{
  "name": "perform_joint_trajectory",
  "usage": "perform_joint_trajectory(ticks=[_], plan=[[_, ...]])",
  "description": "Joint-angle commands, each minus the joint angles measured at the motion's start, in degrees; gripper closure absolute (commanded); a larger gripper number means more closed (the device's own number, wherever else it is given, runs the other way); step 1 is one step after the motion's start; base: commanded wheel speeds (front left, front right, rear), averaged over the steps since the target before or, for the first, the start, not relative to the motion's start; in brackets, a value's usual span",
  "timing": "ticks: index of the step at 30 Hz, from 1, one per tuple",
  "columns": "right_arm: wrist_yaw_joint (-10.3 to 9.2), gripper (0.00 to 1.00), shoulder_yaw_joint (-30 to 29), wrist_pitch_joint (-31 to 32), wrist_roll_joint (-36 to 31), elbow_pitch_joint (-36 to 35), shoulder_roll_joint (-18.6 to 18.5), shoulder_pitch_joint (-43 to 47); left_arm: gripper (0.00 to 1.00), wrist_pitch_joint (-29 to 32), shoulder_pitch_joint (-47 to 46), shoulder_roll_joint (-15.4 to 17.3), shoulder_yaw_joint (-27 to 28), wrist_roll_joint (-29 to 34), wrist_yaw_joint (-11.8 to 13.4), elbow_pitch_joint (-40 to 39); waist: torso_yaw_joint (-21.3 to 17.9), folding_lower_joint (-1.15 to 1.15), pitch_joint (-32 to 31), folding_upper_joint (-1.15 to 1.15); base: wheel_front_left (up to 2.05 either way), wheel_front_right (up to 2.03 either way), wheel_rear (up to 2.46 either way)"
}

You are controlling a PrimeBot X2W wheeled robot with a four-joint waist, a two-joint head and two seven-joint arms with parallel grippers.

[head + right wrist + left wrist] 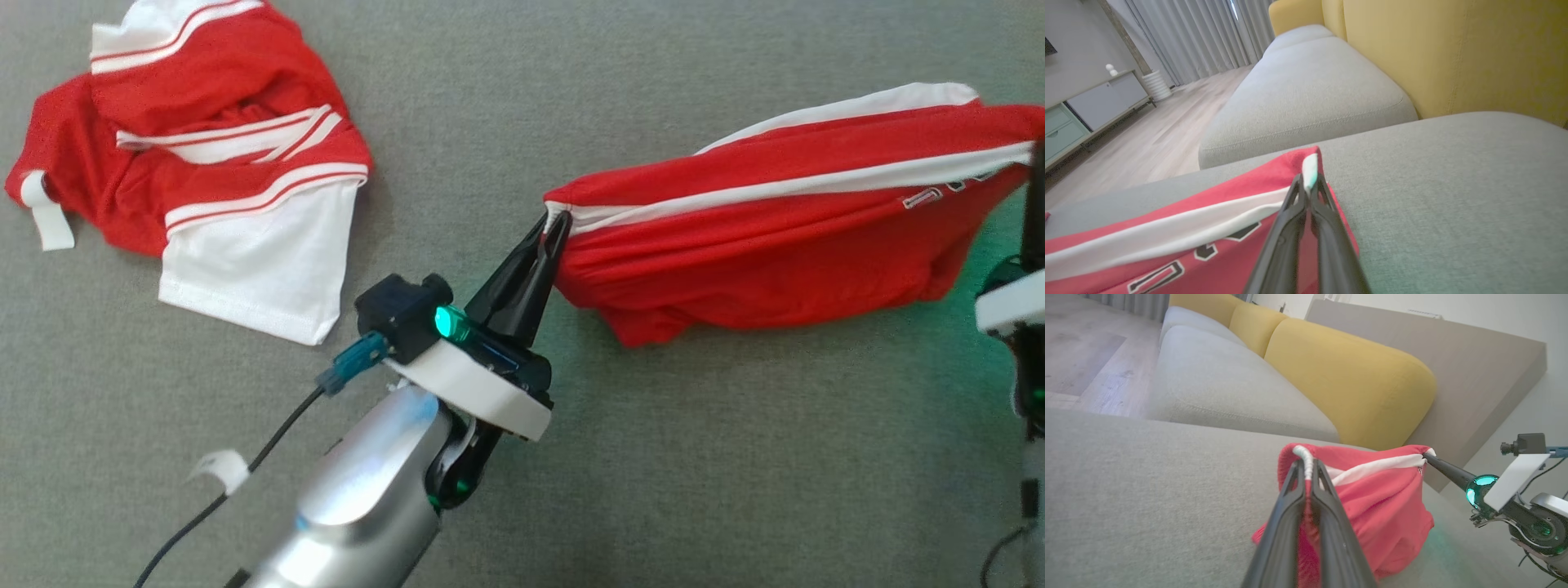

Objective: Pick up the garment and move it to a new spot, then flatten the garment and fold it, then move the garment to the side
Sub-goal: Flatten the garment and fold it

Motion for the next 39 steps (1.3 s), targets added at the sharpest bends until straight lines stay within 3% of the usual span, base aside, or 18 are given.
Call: perform_joint_trajectory(ticks=[1, 5, 6, 7, 8, 9, 14, 19, 23, 30, 31, 33, 39], plan=[[0.37, 1.0, 1.35, -0.68, -0.38, -0.03, -1.53, -1.51, 1.0, -0.3, -2.03, 0.1, 1.02, -0.55, 0.09, -0.39, 0.87, -0.02, 1.06, 0.0, 0.0, 0.0, 0.0], [0.37, 1.0, 2.8, -1.52, -0.85, 6.97, -2.0, -4.21, 1.0, -0.3, -4.07, -0.58, -1.19, -2.52, 0.09, 3.46, 1.32, -0.02, 1.49, 0.0, 0.0, 0.0, 0.0], [0.37, 0.87, 3.11, -1.75, -0.88, 8.29, -2.04, -4.54, 1.0, -0.3, -4.47, -0.69, -1.77, -2.86, 0.09, 4.03, 1.39, -0.02, 1.49, 0.0, 0.0, 0.0, 0.0], [0.37, 0.51, 3.37, -1.99, -0.83, 9.41, -2.05, -4.71, 0.93, -0.3, -4.77, -0.78, -2.19, -3.06, 0.09, 4.39, 1.44, -0.02, 1.43, 0.0, 0.0, 0.0, 0.0], [0.37, 0.0, 3.3, -2.49, -0.77, 10.25, -2.01, -4.82, 0.35, -0.3, -4.91, -0.86, -2.41, -3.19, 0.09, 4.64, 1.47, -0.02, 1.3, 0.0, 0.0, 0.0, 0.0], [0.37, 0.0, 3.15, -3.06, -0.71, 10.78, -2.01, -4.81, 0.0, -0.3, -5.01, -0.92, -2.29, -2.96, 0.09, 4.76, 1.52, -0.02, 1.12, 0.0, 0.0, 0.0, 0.0], [0.37, 0.0, 2.84, -4.07, 1.36, 9.93, -2.52, -3.04, 0.0, -0.3, -2.95, -1.14, 1.62, 2.01, 0.09, 3.0, 2.04, -0.02, -0.23, 0.0, 0.0, 0.0, 0.0], [0.37, 0.0, 0.44, -3.2, 1.1, 11.42, -4.48, -3.49, 0.0, -0.3, 4.3, -1.31, 9.16, 12.81, 1.02, -4.77, 4.03, -0.02, -1.22, 0.0, 0.0, 0.0, 0.0], [0.37, 0.0, -0.45, -1.03, -0.54, 16.97, -6.21, -5.65, 0.0, -0.3, 9.82, -1.34, 11.33, 17.72, 3.58, -12.19, 6.31, -0.02, -1.46, 0.0, 0.0, 0.0, 0.0], [0.37, 0.0, -1.25, 4.78, 0.25, 29.52, -7.66, -9.16, 0.0, -0.3, 16.07, -1.36, 10.29, 21.62, 6.48, -19.18, 10.38, -0.02, -2.76, 0.0, 0.0, 0.0, 0.0], [0.37, 0.12, -1.35, 5.59, 0.81, 30.73, -7.63, -9.39, 0.0, -0.3, 16.42, -1.36, 10.22, 21.62, 6.61, -19.51, 10.64, -0.02, -2.98, 0.0, 0.0, 0.0, 0.0], [0.37, 1.0, -0.5, 6.3, 2.03, 31.75, -7.4, -9.75, 0.0, -0.3, 16.88, -1.36, 10.37, 21.54, 6.89, -20.08, 10.86, -0.02, -3.34, 0.0, 0.0, 0.0, 0.0], [0.37, 1.0, -1.05, 1.07, 2.5, 32.37, -9.76, -10.58, 0.0, -0.3, 17.94, -1.36, 12.12, 22.1, 7.26, -20.66, 8.52, -0.02, -4.81, 0.0, 0.0, 0.0, 0.0]])
